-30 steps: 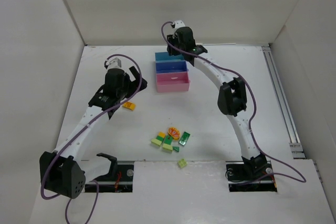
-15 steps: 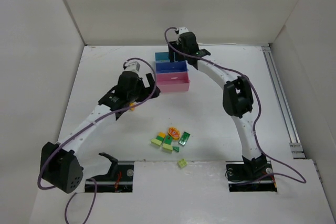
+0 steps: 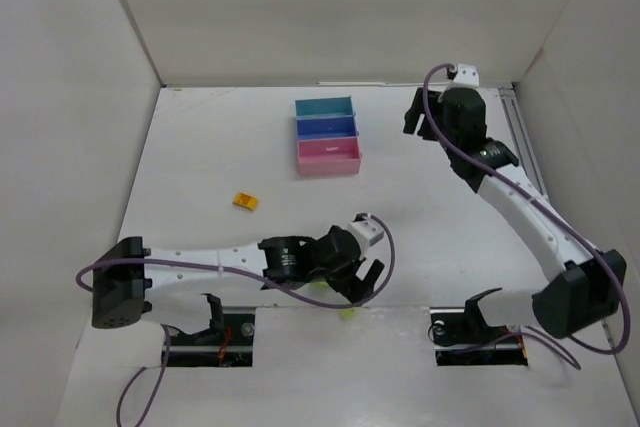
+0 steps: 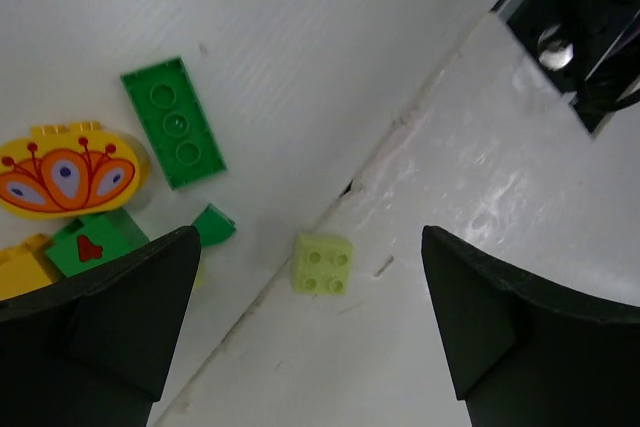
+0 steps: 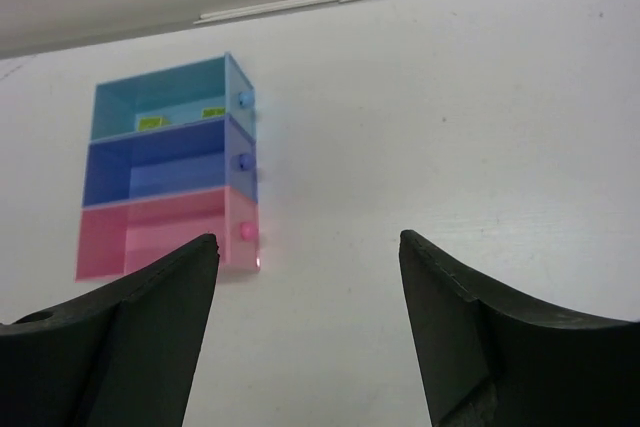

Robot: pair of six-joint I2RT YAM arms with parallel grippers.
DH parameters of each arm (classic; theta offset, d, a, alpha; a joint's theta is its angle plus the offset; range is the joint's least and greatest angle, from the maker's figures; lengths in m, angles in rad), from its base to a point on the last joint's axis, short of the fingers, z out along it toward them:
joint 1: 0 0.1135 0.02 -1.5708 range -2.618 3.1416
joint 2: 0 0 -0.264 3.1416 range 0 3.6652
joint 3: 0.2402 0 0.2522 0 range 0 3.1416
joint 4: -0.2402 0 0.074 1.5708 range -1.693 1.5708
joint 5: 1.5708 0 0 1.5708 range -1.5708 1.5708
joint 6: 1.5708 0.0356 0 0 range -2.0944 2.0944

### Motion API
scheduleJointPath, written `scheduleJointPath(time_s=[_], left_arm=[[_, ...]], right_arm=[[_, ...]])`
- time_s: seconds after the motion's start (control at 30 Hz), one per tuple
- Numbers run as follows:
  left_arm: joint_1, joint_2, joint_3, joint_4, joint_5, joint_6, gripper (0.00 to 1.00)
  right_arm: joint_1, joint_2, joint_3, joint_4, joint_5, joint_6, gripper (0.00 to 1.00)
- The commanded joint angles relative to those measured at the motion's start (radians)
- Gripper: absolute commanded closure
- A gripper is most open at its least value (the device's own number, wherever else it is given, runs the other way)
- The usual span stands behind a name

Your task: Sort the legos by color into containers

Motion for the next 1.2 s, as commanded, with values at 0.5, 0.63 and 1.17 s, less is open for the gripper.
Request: scheduleJointPath(time_s=[0.5,0.63,1.17], left_arm=[[-0.151,0.092,-0.131,0.074,0.031,-0.059,0.21],[-0.160,0.148,-0.141,0.084,0.020,-0.059,0.23],[-0.178,0.185,-0.064,-0.010,-0.079,-0.131,0.86]], right_arm=[[0.187,-0.285,-0.255,-0.162,0.188,0.090,0.22],[0.196,-0.275,-0.235,-0.199,0.216,0.090,0.22],[0.205,-0.321,-0.244,-0.227,0.276,0.119,0.22]])
